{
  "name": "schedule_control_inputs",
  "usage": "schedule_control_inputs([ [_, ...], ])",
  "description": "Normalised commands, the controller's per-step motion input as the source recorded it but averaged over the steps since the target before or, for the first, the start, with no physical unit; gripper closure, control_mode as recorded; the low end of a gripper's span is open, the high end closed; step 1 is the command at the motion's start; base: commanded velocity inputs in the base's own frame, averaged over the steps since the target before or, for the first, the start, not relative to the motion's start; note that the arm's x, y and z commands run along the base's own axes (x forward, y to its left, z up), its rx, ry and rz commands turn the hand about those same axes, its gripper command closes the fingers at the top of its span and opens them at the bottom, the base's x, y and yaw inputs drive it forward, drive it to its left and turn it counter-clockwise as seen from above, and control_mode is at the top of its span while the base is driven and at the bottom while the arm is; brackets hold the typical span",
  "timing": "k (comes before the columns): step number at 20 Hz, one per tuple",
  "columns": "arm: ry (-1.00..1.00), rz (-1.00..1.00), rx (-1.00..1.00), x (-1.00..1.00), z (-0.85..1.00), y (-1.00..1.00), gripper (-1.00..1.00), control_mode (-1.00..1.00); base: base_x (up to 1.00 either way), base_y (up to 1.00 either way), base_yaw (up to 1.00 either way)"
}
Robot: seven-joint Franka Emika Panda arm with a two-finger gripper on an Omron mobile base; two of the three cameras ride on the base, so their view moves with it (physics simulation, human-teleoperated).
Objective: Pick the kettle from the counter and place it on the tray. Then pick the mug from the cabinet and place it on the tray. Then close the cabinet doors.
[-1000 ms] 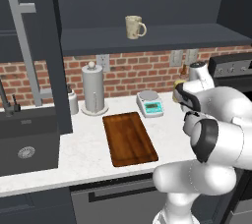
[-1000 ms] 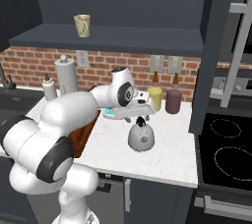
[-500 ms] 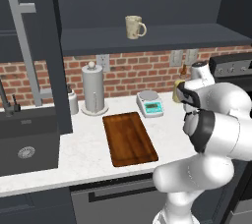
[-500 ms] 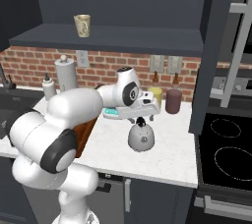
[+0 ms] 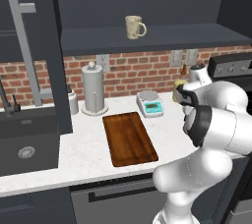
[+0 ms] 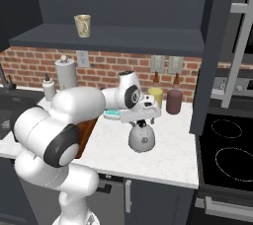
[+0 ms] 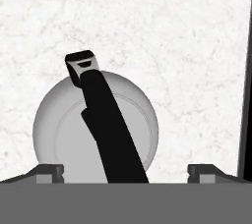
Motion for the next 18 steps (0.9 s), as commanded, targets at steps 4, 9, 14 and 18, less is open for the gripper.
schedule_control_inputs([
  [4,0.0,0.05,0.0,0.06,-0.13,0.0,-1.0,-1.0,0.0,0.0,0.0],
  [9,0.0,0.05,0.0,-0.02,-0.09,0.01,1.0,-1.0,0.0,0.0,0.0],
  [14,0.0,0.01,0.05,-0.14,-0.01,0.08,1.0,-1.0,0.0,0.0,0.0],
  [18,0.0,0.0,0.08,-0.28,0.01,0.12,1.0,-1.0,0.0,0.0,0.0],
])
